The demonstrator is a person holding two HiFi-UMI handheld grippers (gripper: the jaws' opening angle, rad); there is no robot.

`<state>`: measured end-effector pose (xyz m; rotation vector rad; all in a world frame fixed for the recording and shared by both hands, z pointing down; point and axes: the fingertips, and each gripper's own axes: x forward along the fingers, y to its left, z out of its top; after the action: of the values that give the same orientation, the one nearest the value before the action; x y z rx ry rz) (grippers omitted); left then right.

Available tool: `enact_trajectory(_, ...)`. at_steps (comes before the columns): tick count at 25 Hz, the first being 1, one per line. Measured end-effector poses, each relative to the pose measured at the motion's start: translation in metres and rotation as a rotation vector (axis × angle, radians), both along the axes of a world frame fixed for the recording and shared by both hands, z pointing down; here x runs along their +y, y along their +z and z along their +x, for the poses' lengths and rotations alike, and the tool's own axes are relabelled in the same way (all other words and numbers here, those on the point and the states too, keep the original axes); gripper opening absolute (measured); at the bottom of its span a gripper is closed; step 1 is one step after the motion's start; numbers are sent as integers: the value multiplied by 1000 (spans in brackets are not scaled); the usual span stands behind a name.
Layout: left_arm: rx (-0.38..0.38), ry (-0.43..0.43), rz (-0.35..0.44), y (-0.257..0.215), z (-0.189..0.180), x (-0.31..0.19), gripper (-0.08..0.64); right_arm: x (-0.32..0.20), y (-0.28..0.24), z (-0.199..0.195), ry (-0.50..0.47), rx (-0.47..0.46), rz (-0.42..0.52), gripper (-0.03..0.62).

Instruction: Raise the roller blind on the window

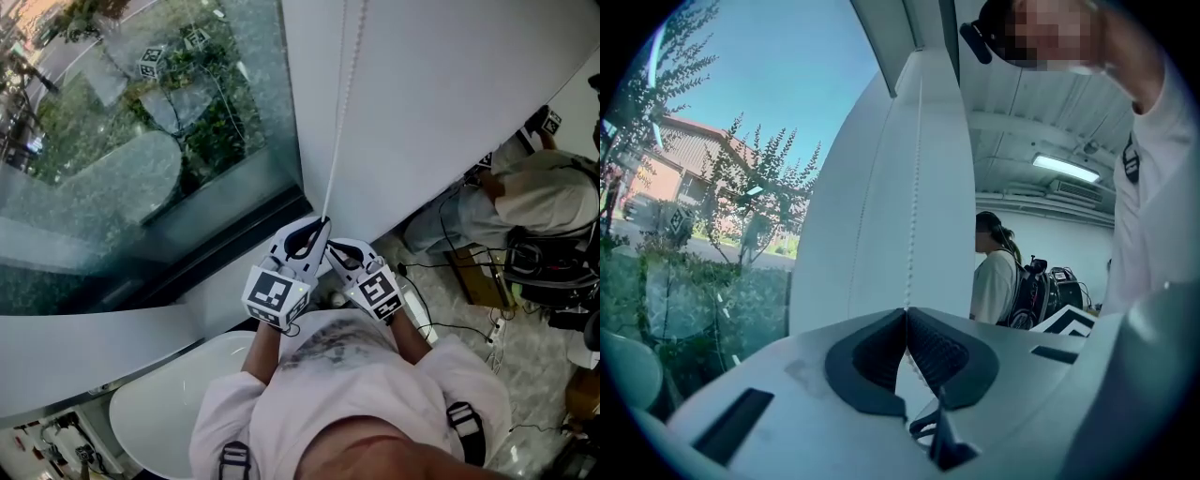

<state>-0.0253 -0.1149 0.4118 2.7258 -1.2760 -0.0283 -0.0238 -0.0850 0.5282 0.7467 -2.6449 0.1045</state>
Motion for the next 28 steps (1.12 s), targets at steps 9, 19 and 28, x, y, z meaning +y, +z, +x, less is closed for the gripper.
enact_trajectory(9,-6,-17,3,2,-6,1,9,-5,-102,13,47,-167,111,156)
enact_trajectory(19,2,-12,13,1,-5,6,9,-10,-187,8,21,-259,215,163)
enact_trajectory(28,18,-27,18,-8,-6,4,9,-15,-229,-3,-18,-295,223,163)
